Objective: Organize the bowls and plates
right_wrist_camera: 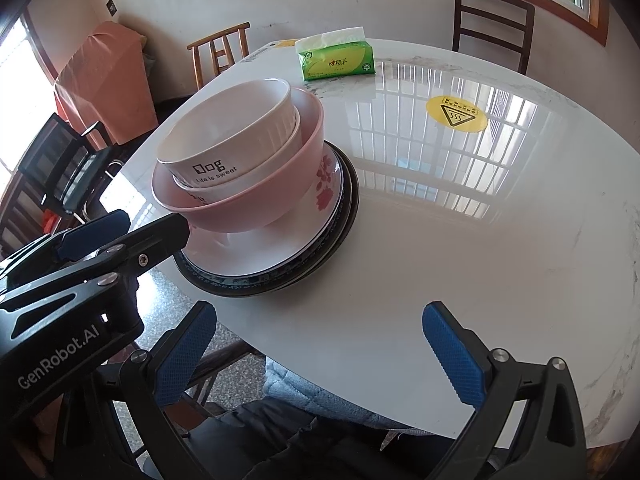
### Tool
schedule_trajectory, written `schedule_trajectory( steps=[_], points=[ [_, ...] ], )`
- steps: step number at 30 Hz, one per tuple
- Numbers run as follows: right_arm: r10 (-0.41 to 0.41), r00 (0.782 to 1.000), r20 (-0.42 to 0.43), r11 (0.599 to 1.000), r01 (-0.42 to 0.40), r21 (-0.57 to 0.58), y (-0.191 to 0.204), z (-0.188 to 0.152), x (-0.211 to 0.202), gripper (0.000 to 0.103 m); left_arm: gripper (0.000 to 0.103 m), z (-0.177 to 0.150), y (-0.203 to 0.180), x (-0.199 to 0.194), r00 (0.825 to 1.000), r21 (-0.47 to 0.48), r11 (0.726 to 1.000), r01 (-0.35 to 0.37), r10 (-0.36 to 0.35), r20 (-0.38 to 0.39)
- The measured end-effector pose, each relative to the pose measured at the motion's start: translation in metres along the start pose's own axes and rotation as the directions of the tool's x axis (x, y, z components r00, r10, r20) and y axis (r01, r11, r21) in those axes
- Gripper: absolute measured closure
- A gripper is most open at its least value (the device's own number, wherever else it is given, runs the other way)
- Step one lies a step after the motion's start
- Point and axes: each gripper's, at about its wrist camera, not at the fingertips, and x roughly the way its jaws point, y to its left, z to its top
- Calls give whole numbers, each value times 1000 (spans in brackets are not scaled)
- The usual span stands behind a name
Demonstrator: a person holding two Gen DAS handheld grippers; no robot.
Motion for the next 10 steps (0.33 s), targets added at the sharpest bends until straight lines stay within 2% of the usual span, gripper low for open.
schedule_trajectory(
  steps=[10],
  points=[
    [2,1000,2,1000,-2,-4,1,-1,1,1,42,-2,-3,-1,1000,23,1000,-14,13,6]
  ],
)
